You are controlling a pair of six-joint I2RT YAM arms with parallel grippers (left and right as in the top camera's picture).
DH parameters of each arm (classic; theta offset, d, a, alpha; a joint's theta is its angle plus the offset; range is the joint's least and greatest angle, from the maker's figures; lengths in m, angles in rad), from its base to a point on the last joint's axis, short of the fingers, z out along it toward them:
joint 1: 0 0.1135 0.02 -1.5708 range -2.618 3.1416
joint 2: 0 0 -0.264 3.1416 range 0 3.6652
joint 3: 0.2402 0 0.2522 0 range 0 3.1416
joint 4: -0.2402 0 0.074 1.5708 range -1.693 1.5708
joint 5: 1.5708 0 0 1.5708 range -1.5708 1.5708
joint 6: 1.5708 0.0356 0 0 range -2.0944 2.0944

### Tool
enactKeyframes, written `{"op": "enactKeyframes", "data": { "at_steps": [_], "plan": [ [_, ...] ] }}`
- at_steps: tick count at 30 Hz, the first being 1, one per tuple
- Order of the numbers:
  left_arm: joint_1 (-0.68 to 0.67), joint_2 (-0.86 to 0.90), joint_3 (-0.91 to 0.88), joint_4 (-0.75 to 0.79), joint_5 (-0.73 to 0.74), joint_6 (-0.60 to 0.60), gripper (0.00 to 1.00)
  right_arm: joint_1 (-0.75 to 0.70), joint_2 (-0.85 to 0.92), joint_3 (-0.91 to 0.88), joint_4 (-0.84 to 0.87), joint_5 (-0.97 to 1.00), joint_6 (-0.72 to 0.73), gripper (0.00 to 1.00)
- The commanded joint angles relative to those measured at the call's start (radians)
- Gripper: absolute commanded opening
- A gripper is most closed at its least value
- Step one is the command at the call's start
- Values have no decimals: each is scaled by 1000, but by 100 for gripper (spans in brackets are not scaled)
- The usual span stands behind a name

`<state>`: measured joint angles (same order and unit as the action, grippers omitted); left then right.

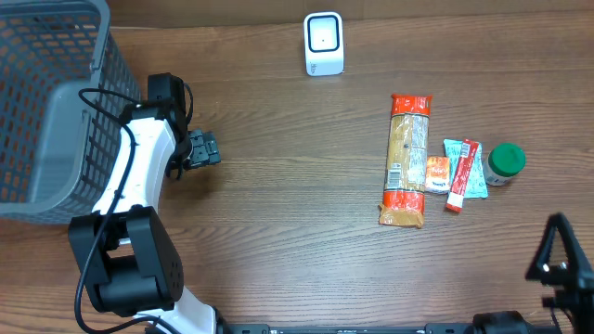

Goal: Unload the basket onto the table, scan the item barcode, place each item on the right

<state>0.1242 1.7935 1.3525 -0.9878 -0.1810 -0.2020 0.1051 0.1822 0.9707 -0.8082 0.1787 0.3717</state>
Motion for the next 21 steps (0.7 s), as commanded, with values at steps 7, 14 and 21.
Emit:
{"op": "enactKeyframes", "data": {
  "at_steps": [7,14,21],
  "plan": [
    [-6,-21,4,1,-10,15,100,-10,-161,-468,665,-115,-121,100],
    [-6,-21,4,1,-10,15,100,-24,-179,-715,1001,-110,-122,100],
    [-6,-21,4,1,-10,15,100,-35,-179,-901,1065,-111,-117,100]
  ]
}}
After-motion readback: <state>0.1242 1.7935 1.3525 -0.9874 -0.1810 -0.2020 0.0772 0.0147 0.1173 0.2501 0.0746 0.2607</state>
